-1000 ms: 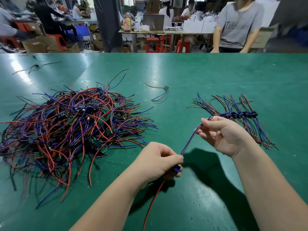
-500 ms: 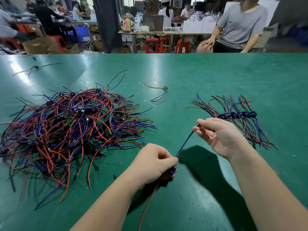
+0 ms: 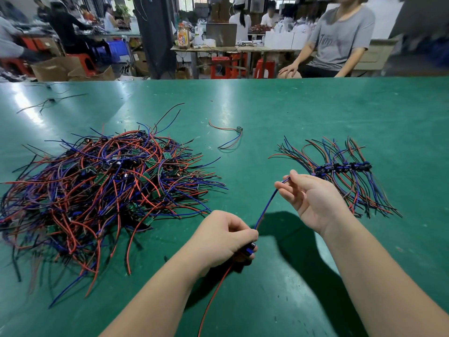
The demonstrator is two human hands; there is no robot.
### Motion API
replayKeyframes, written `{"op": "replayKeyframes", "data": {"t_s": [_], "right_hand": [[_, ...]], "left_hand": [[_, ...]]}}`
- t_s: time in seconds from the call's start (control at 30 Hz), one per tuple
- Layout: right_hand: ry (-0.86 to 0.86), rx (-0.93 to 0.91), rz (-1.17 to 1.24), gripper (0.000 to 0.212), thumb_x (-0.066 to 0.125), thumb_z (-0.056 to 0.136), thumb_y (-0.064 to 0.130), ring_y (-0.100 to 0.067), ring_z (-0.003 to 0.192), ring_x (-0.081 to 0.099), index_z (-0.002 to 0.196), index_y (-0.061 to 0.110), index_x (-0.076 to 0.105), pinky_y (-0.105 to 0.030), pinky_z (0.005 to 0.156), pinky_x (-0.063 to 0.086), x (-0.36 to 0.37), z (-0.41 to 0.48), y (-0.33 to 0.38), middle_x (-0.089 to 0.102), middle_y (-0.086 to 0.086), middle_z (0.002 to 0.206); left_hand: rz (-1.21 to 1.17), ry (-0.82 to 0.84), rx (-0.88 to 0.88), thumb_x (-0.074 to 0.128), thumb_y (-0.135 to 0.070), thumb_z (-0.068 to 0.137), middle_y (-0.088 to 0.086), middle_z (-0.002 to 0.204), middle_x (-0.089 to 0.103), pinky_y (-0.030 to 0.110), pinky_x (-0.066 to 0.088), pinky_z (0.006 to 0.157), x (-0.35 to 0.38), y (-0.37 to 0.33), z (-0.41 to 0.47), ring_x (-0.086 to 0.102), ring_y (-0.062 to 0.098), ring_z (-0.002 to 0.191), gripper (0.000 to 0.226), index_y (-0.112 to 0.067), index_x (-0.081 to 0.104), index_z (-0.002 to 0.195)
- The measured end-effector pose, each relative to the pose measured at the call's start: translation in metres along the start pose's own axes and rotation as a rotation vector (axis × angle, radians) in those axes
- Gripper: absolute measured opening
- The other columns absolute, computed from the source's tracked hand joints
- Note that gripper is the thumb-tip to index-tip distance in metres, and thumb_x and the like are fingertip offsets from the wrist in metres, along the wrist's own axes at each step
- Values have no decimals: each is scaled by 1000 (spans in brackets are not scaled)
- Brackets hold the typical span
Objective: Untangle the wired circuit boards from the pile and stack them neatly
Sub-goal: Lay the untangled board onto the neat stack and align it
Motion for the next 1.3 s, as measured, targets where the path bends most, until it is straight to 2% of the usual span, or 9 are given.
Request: {"op": "replayKeyframes", "data": {"t_s": [0.2,0.43,0.57,0.67,0.73,0.8,0.93,1.17,1.3], "right_hand": [[-70,-67,86,22,53,93,0,-13,50,67,72,-1,52,-15,44,50,0,1,3,59,-2,46],[-40,89,276,28,47,99,13,-10,52,68,74,2,54,-15,46,52,1,1,-12,63,-3,51],[1,213,188,18,46,95,9,-13,48,65,89,-2,58,-16,46,52,4,-1,-19,62,-11,68],[259,342,-74,21,63,73,10,-10,48,58,91,2,67,-14,46,47,22,-15,-33,59,-5,64],[468,342,-236,19,71,67,17,-7,51,56,83,7,74,-14,50,44,37,-28,-41,60,-2,63],[537,287,-320,14,73,62,19,-6,50,55,72,8,75,-12,50,45,44,-35,-44,62,-2,61],[340,160,-235,10,72,60,16,-5,40,50,60,7,68,-12,37,39,32,-20,-26,58,-3,54],[-89,82,92,19,72,77,18,0,38,46,70,15,55,-9,35,34,-22,12,4,53,4,56],[-54,137,72,18,63,89,22,-3,40,50,77,9,61,-12,36,37,-21,11,-7,55,1,58]], "left_hand": [[-38,5,19,68,-11,85,11,62,67,41,54,65,0,-5,-1,63,23,54,19,-6,66,67],[-128,50,54,65,-9,88,8,62,68,28,55,59,-1,-14,-5,63,18,53,17,-5,66,71],[-188,20,88,63,-9,89,9,63,67,25,53,54,-7,-18,-6,61,17,52,16,-4,65,73],[-216,2,112,62,-9,89,9,63,67,23,53,53,-10,-20,-5,61,16,51,15,-3,65,76],[-224,21,110,61,-8,90,8,62,67,24,54,54,-7,-20,-5,61,15,50,16,-3,64,75],[-226,54,97,60,-8,91,8,61,67,24,54,53,-4,-20,-7,61,15,49,19,-5,64,72],[-235,122,85,61,-7,90,10,60,66,23,52,50,-1,-23,-10,61,16,49,25,-8,66,65],[-116,293,37,64,-9,87,6,64,68,20,49,51,15,-18,-18,61,13,52,21,-11,69,67],[-157,91,128,66,-24,85,2,77,74,12,39,45,-2,-26,-10,62,6,56,14,-16,68,74]]}}
Point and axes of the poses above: each hand's wrist, its own z-axis towards the middle knuckle, its own x-axis out of the palm, y = z × x, the point moved 7 cm from there along z, towards the middle knuckle
